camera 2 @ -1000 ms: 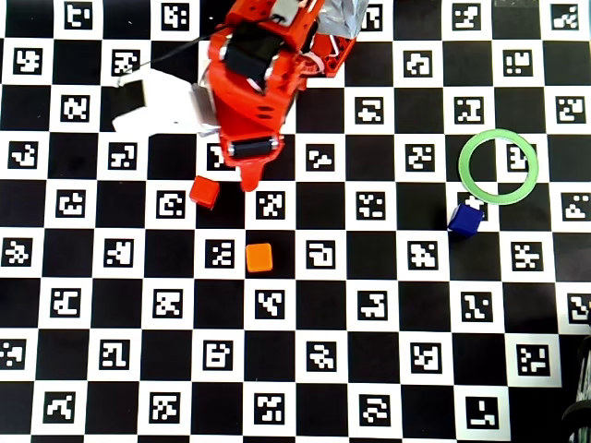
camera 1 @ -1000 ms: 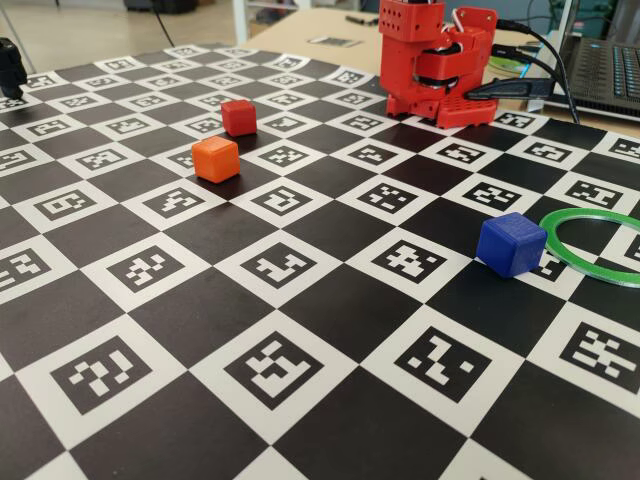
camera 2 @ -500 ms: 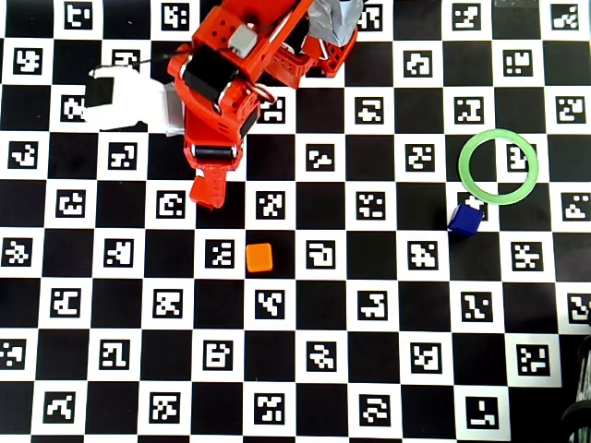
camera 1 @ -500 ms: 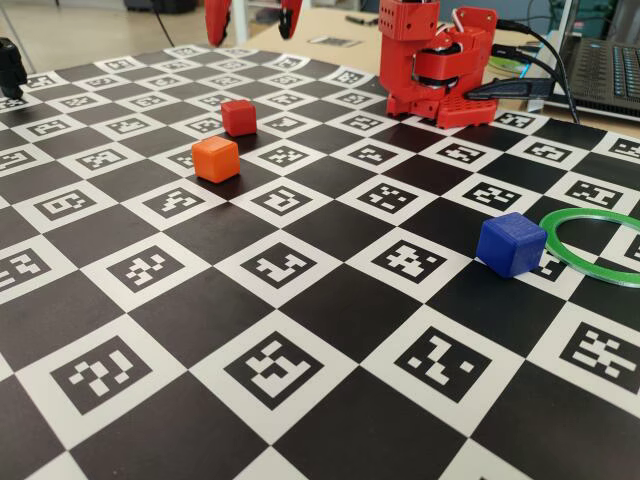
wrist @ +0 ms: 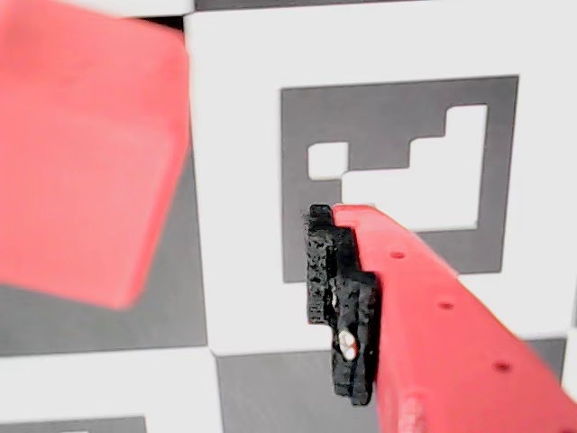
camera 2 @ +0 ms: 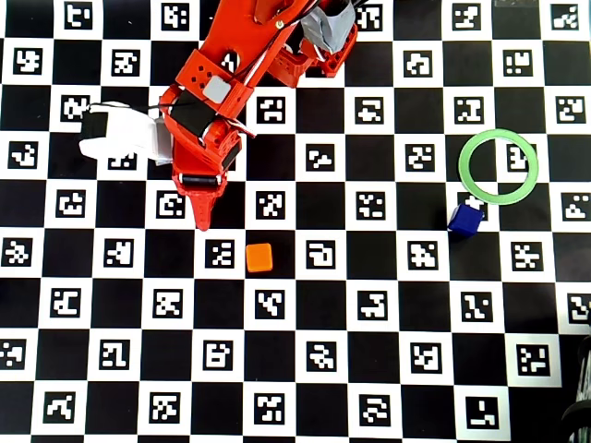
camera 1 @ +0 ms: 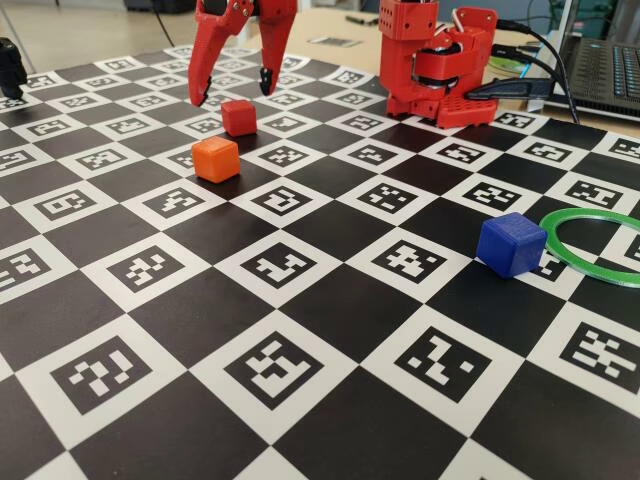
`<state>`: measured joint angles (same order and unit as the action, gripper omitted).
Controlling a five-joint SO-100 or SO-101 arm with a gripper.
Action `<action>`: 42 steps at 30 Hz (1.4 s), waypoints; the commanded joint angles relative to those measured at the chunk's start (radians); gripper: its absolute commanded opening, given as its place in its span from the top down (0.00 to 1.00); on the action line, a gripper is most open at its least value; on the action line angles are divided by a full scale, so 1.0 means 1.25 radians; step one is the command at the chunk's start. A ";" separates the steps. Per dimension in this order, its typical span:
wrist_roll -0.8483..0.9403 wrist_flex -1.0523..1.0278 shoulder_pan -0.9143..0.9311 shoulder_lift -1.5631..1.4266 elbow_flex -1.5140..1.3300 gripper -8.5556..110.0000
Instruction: Grab the red cube then put it in the green circle then put the blue cube on top and finally the orange cube on top
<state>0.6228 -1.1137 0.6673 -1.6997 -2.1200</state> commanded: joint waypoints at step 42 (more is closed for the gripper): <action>-0.268 0.093 -0.007 0.050 0.000 0.52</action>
<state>0.3053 -1.0109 0.6473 -1.6230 -2.1230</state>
